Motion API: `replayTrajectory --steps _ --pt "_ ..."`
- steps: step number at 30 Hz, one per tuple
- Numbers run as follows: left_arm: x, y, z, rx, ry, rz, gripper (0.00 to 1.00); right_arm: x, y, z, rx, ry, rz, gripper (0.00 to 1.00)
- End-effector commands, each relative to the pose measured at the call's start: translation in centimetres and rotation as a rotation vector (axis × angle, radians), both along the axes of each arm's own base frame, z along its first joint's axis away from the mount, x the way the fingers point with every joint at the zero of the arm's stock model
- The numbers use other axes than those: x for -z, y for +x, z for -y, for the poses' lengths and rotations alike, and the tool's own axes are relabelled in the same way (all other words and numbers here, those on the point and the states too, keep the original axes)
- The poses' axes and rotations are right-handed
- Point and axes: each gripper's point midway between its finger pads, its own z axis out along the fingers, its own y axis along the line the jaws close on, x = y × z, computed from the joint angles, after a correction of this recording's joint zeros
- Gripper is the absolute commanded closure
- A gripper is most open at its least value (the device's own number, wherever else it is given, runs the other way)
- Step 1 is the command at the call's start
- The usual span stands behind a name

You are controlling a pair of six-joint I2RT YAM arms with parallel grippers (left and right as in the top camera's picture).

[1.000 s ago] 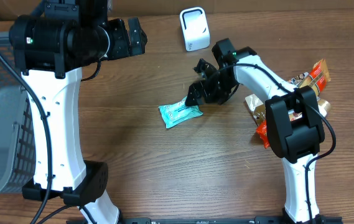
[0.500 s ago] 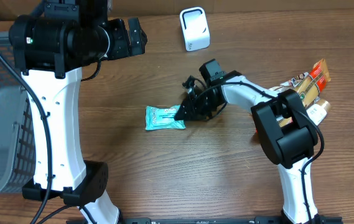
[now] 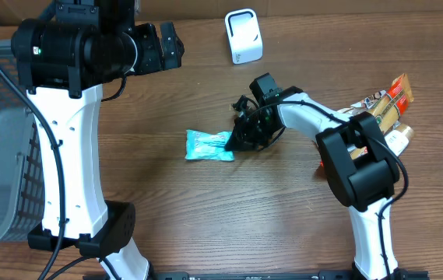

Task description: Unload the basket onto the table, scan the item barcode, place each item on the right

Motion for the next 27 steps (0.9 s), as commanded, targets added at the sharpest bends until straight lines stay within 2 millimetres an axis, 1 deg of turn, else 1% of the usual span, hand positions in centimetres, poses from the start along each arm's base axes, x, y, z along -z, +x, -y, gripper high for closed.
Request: replayTrajectory --steps 1,3,5,7,9,10,11,12,14,16,19,21,24,27 --pt "0.1 0.3 0.0 0.010 0.014 0.005 0.01 -4.0 4.7 5.0 0.101 -0.309 0.283 0.96" --pt "0.1 0.3 0.0 0.010 0.014 0.005 0.01 -7.1 5.1 6.6 0.123 -0.428 0.387 0.96" --pt "0.1 0.3 0.0 0.011 0.014 0.005 0.00 -9.9 4.8 9.0 0.163 -0.608 0.481 0.96" --pt "0.1 0.3 0.0 0.010 0.014 0.005 0.00 -12.3 3.8 11.5 0.216 -0.827 0.558 0.96" --pt "0.1 0.3 0.0 0.010 0.014 0.005 0.01 -13.1 2.1 11.9 0.184 -0.938 0.580 0.96" --pt "0.1 0.3 0.0 0.010 0.014 0.005 0.00 -13.0 1.1 11.7 0.163 -0.967 0.574 0.96" --pt "0.1 0.3 0.0 0.010 0.014 0.005 0.00 -12.4 -0.3 11.1 0.104 -0.995 0.550 0.96" --pt "0.1 0.3 0.0 0.011 0.014 0.005 0.01 -11.5 -2.0 11.1 0.032 -1.065 0.519 0.96" --pt "0.1 0.3 0.0 0.011 0.014 0.005 0.00 -10.7 -3.1 11.9 0.006 -1.193 0.508 0.96" --pt "0.1 0.3 0.0 0.010 0.014 0.005 0.01 -9.3 -3.8 11.4 -0.054 -1.247 0.498 0.96" --pt "0.1 0.3 0.0 0.011 0.014 0.005 0.00 -7.0 -4.7 10.0 -0.128 -1.273 0.496 0.96" --pt "0.1 0.3 0.0 0.011 0.014 0.005 0.00 -6.0 -5.1 8.8 -0.161 -1.274 0.516 0.96" --pt "0.1 0.3 0.0 0.010 0.014 0.005 0.00 -5.3 -5.6 6.9 -0.193 -1.247 0.556 0.96" --pt "0.1 0.3 0.0 0.010 0.014 0.005 0.00 -4.8 -6.6 4.3 -0.252 -1.185 0.605 0.96"
